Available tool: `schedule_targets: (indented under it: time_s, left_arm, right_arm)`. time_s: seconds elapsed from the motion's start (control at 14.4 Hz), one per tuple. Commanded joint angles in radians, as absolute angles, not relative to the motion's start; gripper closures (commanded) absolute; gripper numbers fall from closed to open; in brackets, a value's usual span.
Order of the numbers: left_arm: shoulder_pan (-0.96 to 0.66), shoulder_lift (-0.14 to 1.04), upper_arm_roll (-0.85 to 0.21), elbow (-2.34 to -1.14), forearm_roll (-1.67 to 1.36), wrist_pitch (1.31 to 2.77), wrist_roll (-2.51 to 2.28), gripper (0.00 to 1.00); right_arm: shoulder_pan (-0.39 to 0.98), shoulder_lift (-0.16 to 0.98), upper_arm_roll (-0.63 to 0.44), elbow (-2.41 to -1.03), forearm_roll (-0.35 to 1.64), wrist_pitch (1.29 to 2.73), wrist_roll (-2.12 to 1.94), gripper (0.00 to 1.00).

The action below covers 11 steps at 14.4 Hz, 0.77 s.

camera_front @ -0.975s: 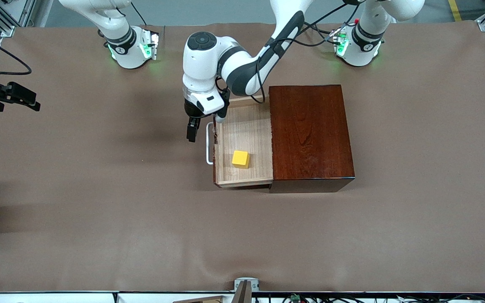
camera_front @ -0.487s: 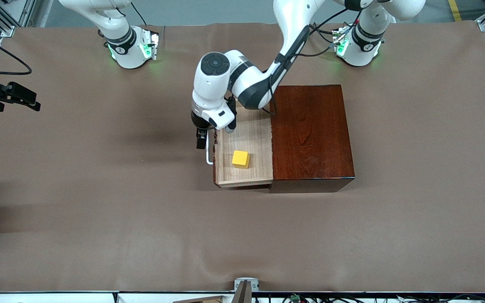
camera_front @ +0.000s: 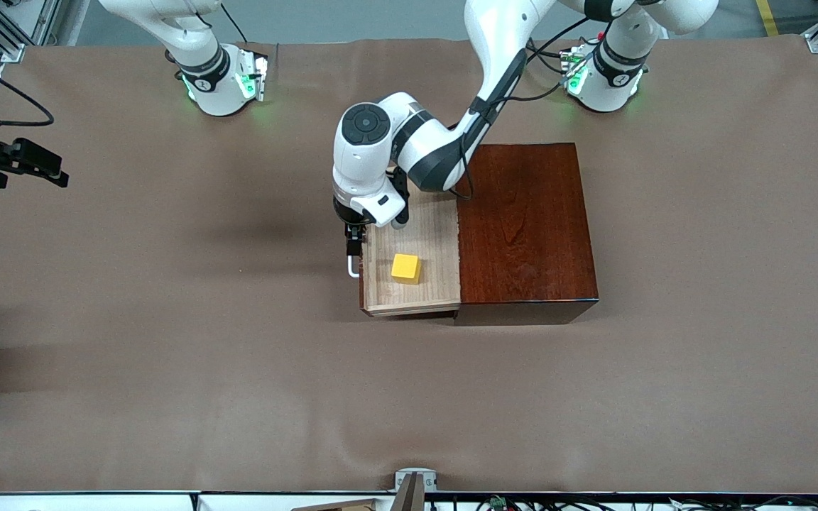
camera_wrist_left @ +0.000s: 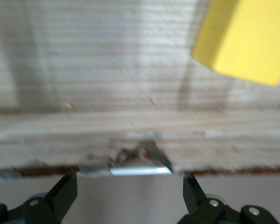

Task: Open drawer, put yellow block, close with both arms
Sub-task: 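Push the drawer front into the box with the left gripper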

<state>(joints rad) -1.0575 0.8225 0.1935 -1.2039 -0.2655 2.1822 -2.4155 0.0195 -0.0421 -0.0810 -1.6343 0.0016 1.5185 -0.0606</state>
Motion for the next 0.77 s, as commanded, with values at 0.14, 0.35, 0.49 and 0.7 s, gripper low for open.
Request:
schedule_targets:
  time_s: [0.14,0.35,0.49,0.7]
  left_arm:
    - [-1.068,0.828,0.213,-1.184,-0.246,2.056,-2.437,0.00]
    - [-1.069,0.819,0.215,-1.184,-0.117,2.004,-2.531,0.00]
    - [-1.069,0.818,0.222,-1.183,-0.057,1.959,-2.554,0.00]
    - [-1.069,0.801,0.250,-1.181,-0.029,1.907,-2.556,0.00]
  right_arm:
    - [0.012,-0.043,-0.074,-1.626,-0.009,1.508,-0.063,0.00]
    - [0.014,-0.043,-0.074,-1.626,-0.009,1.508,-0.063,0.00]
    - [0.017,-0.043,-0.074,-1.626,-0.009,1.508,-0.061,0.00]
    - [0.014,-0.043,-0.072,-1.626,-0.009,1.508,-0.061,0.00]
